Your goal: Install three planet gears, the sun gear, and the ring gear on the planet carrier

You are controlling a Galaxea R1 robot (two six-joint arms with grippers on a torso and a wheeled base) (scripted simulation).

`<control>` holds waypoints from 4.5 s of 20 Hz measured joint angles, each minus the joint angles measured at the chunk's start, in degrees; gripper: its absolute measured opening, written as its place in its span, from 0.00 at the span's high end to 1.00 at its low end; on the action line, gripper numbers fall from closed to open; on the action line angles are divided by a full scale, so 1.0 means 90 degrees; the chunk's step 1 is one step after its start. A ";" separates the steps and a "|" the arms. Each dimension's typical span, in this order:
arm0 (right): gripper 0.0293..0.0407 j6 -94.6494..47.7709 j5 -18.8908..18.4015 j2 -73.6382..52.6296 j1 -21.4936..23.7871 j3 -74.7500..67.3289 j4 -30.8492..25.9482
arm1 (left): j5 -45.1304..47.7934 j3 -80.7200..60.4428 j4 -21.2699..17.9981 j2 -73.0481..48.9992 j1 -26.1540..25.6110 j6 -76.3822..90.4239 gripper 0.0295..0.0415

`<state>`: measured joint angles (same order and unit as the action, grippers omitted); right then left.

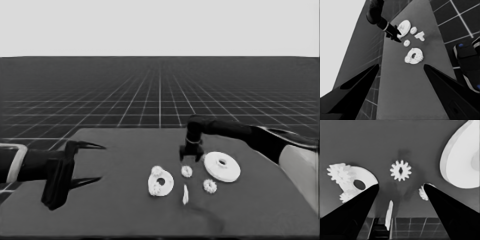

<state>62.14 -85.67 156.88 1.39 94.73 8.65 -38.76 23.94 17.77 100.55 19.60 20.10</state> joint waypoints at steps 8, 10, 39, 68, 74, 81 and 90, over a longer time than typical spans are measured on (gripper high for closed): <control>0.19 -0.0479 0.0702 0.0401 -0.1149 0.1059 0.0906 | 0.0000 0.0000 0.0000 0.0000 0.0000 0.0000 0.25; 0.19 -0.0485 0.0711 0.0407 -0.1155 0.1073 0.0913 | 0.0000 0.0000 0.0000 0.0000 0.0000 0.0000 0.25; 0.83 0.1913 -0.0265 0.0975 -0.0128 -0.0912 0.0217 | 0.0000 0.0000 0.0000 0.0000 0.0000 0.0000 0.25; 0.19 0.1926 -0.0264 0.0984 -0.0140 -0.0912 0.0234 | 0.0000 0.0000 0.0000 0.0000 0.0000 0.0000 0.25; 0.19 0.0840 -0.0100 -0.2078 -0.0051 -0.2884 0.0102 | 0.0000 0.0000 0.0000 0.0000 0.0000 0.0000 0.25; 0.19 0.0359 0.0211 -0.2342 -0.0575 -0.2625 0.0590 | 0.0000 0.0000 0.0000 0.0000 0.0000 0.0000 0.25; 0.19 0.0128 0.0655 -0.2104 -0.1394 -0.2036 0.1243 | 0.0000 0.0000 0.0000 0.0000 0.0000 0.0000 0.25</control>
<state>63.29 -79.78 137.94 -11.15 76.40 19.84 -38.76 23.94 17.77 100.55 19.61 20.10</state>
